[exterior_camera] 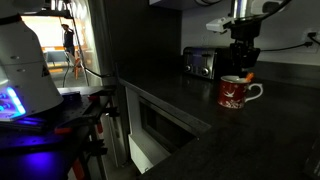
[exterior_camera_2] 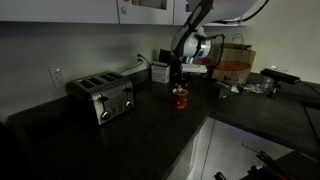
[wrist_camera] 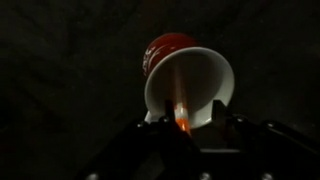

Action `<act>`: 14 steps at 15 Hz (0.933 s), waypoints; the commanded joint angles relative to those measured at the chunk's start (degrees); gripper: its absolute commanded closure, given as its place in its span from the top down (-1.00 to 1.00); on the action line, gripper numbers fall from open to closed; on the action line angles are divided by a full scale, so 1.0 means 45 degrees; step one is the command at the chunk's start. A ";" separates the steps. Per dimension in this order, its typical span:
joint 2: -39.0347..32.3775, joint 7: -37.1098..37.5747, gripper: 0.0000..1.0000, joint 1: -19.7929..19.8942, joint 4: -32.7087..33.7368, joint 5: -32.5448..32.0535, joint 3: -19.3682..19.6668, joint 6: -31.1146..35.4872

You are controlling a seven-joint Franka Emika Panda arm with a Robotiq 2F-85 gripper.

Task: Take the orange marker out of the maroon mug

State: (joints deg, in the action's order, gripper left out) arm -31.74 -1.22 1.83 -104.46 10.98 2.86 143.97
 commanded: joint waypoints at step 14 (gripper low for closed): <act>-0.0824 0.0362 -0.47 0.0202 0.0411 -0.0310 -0.0151 0.0412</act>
State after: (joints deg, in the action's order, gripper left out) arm -34.64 -0.81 2.28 -103.25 10.76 2.74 144.23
